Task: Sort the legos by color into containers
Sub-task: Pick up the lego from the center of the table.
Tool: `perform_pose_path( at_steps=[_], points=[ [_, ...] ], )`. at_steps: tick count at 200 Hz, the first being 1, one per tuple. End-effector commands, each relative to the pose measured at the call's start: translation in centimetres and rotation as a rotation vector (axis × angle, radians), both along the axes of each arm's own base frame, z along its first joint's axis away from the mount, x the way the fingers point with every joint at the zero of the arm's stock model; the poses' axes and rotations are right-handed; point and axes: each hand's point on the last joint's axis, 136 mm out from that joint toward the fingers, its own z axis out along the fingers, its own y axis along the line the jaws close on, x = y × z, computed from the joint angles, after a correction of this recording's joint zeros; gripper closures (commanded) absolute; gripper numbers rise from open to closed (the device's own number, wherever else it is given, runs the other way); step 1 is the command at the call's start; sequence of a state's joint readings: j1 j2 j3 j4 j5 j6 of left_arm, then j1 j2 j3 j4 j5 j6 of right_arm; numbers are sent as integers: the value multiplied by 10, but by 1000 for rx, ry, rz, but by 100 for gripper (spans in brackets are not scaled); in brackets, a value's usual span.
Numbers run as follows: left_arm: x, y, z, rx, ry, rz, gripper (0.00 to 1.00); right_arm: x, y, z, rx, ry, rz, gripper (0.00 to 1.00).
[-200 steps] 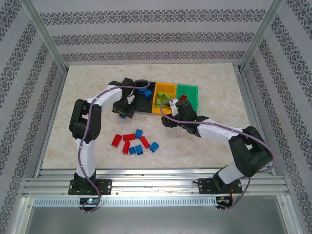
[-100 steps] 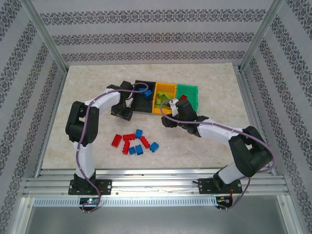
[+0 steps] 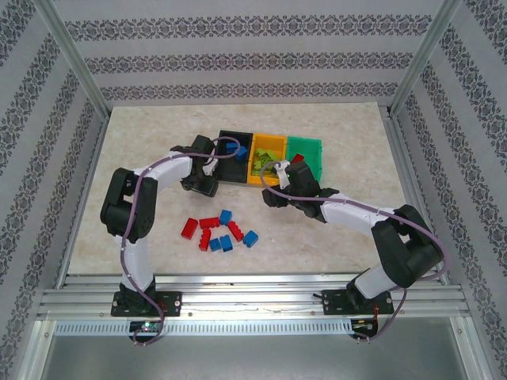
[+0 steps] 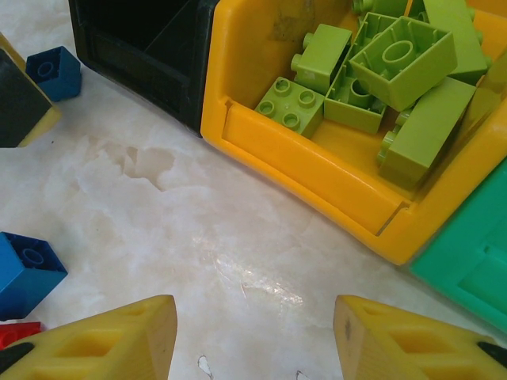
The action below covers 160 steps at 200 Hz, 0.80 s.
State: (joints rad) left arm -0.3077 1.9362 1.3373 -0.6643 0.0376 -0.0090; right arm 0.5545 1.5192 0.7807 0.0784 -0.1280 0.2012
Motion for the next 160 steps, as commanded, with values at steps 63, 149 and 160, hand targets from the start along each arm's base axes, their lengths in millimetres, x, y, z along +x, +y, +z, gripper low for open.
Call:
perform_pose_path(
  at_steps=[63, 149, 160],
  points=[
    [18, 4, 19, -109, -85, 18, 34, -3, 5, 6, -4, -9, 33, 45],
    [22, 0, -1, -173, -15, 29, 30, -3, 8, 5, 4, -2, 42, 45],
    [23, 0, -2, -181, -15, 31, 30, -3, 8, 6, 6, -2, 43, 45]
  ],
)
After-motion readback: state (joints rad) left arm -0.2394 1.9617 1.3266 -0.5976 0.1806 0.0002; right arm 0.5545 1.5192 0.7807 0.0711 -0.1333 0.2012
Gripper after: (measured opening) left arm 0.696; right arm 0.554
